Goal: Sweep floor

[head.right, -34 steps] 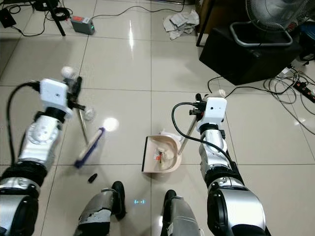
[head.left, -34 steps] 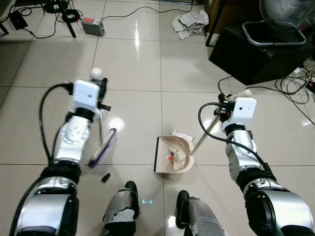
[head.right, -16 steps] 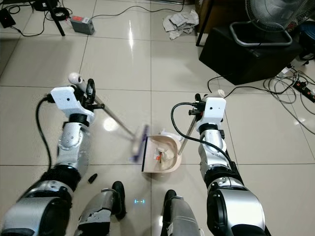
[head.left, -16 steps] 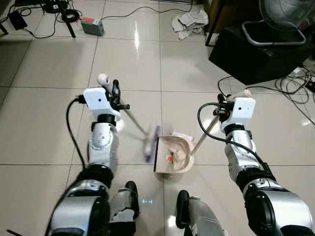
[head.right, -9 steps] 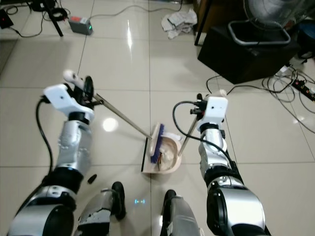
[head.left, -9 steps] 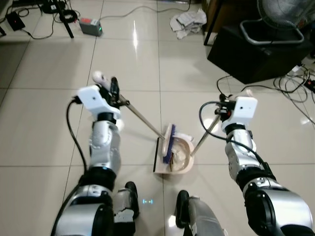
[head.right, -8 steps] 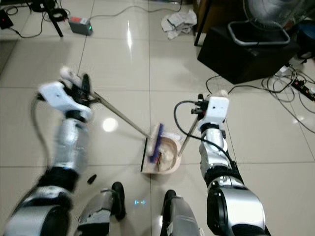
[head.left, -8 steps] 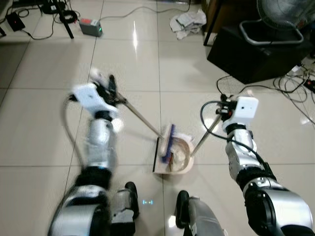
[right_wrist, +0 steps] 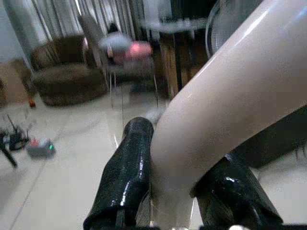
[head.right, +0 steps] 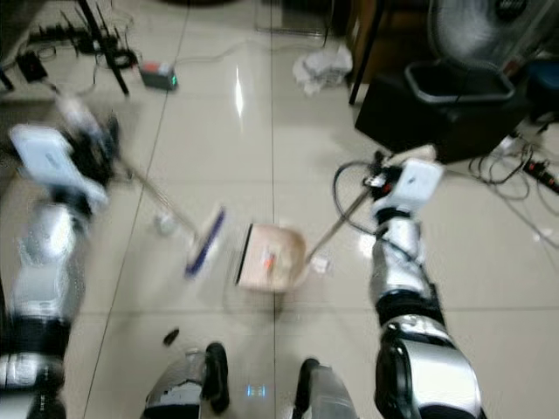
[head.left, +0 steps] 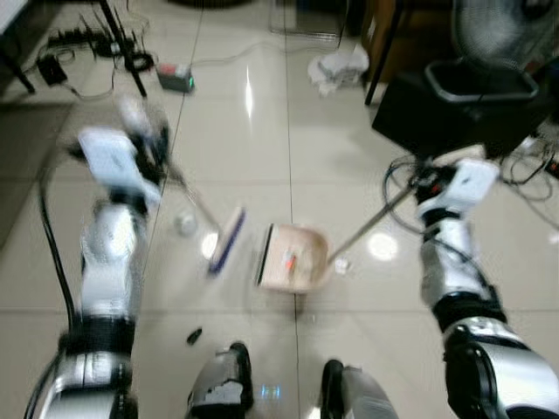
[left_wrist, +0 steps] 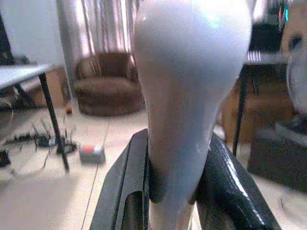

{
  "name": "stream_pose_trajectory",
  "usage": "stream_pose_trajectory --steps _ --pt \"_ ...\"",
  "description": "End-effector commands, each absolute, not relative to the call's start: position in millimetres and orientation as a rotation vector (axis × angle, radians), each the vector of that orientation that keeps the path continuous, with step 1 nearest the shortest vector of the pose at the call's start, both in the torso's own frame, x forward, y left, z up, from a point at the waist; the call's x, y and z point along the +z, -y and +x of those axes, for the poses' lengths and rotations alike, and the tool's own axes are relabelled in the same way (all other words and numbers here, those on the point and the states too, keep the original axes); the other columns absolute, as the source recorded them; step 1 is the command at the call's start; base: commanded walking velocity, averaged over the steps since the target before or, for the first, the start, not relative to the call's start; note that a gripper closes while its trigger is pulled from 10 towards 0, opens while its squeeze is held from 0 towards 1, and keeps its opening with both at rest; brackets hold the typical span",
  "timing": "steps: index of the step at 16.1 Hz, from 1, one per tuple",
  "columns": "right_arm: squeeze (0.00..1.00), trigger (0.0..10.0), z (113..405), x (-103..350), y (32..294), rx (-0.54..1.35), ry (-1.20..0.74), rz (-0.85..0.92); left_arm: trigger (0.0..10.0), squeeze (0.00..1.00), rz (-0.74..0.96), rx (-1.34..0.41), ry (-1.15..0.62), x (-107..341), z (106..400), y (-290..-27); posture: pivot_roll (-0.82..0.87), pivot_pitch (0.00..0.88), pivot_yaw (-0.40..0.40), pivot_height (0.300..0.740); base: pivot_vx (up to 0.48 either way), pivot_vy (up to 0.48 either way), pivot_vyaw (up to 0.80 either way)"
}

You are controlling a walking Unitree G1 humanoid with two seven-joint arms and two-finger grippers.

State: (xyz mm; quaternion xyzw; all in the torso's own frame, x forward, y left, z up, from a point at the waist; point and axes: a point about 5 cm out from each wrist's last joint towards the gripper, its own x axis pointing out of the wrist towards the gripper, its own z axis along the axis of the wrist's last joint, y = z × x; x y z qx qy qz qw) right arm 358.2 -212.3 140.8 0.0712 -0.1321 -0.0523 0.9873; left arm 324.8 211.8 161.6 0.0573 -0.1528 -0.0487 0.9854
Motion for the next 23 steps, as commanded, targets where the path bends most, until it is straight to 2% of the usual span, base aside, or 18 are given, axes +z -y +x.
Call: stream_pose_trajectory --steps 1,5,9,14,23 --pt "0.00 10.0 355.1 145.3 215.0 -0.067 0.268 0.086 10.0 0.00 0.178 -0.094 0.315 161.5 320.4 -209.1 0.02 0.096 0.010 0.740 0.000 0.000 0.00" --pt "0.00 10.0 337.9 143.9 210.0 0.017 0.258 0.103 10.0 0.00 0.185 -0.072 0.275 144.8 302.7 -204.2 0.00 0.093 0.025 0.740 0.000 0.000 0.00" --pt "0.00 10.0 327.2 136.5 205.8 0.034 0.212 0.168 10.0 0.00 0.193 -0.052 0.238 134.6 290.2 -201.1 0.01 0.100 0.020 0.740 0.000 -0.353 0.00" --pt "0.00 10.0 325.9 129.2 199.2 0.059 0.177 0.265 10.0 0.00 0.228 -0.018 0.211 131.0 281.2 -207.4 0.03 0.114 0.014 0.740 0.000 -0.442 0.00" --pt "0.00 10.0 336.7 138.5 190.6 0.125 0.159 0.255 10.0 0.00 0.181 0.018 0.179 125.4 280.9 -204.6 0.04 0.114 0.012 0.740 0.000 -0.443 0.00"
